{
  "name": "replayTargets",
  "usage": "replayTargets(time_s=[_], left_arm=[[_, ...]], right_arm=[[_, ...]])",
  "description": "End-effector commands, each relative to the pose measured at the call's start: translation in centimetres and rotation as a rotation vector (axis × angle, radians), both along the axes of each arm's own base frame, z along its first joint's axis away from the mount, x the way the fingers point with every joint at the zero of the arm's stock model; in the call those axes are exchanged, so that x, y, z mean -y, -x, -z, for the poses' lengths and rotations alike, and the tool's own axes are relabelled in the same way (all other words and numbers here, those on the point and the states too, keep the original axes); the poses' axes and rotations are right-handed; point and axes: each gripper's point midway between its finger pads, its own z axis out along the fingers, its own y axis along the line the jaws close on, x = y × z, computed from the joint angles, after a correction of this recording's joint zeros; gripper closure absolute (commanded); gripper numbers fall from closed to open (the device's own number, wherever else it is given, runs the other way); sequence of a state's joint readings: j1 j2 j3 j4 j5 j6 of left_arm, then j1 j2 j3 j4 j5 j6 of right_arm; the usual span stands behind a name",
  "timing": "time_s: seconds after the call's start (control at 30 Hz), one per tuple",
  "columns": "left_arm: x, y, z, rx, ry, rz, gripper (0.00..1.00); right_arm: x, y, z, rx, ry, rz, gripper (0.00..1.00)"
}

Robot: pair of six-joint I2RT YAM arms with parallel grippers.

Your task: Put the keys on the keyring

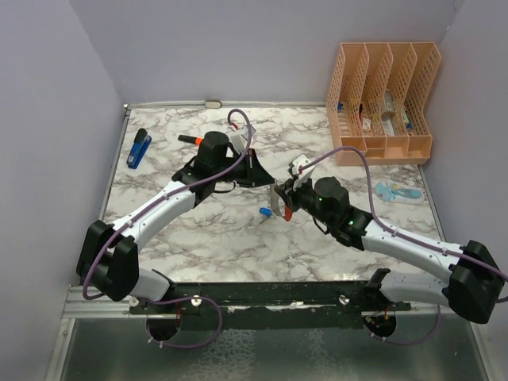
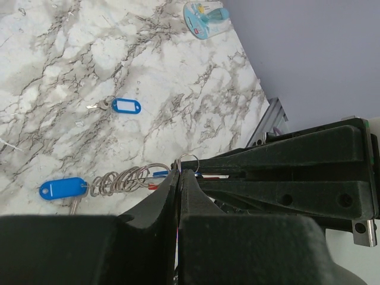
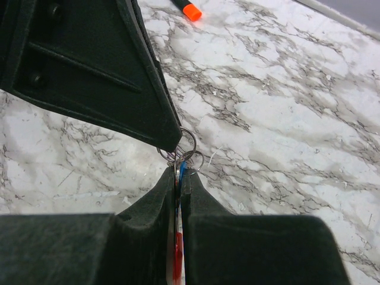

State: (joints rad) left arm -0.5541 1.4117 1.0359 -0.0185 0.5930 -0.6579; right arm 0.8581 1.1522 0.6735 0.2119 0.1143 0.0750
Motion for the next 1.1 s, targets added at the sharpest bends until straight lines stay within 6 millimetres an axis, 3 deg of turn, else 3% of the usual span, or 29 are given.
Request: replayTargets(time_s=[0.0,0.4,1.07], left_arm=[[-0.3,-0.8,0.1,0.080,-0.007,-0.039,1.00],[-0.4,-1.0,-1.9,0.149,0.111,-0.104,1.00],[-1.0,-0.3,-1.8,0.215,0.193,-0.175,1.00]], right_arm=[[-3.3,2.1,-4.7,0.067,-0.141,-0.173,0.99],[-4.0,1.9,-5.7,0.042,-0.184,-0.171,0.99],[-5.1,2.1,-6.1,-0.024,-0.251,-0.186,0.99]])
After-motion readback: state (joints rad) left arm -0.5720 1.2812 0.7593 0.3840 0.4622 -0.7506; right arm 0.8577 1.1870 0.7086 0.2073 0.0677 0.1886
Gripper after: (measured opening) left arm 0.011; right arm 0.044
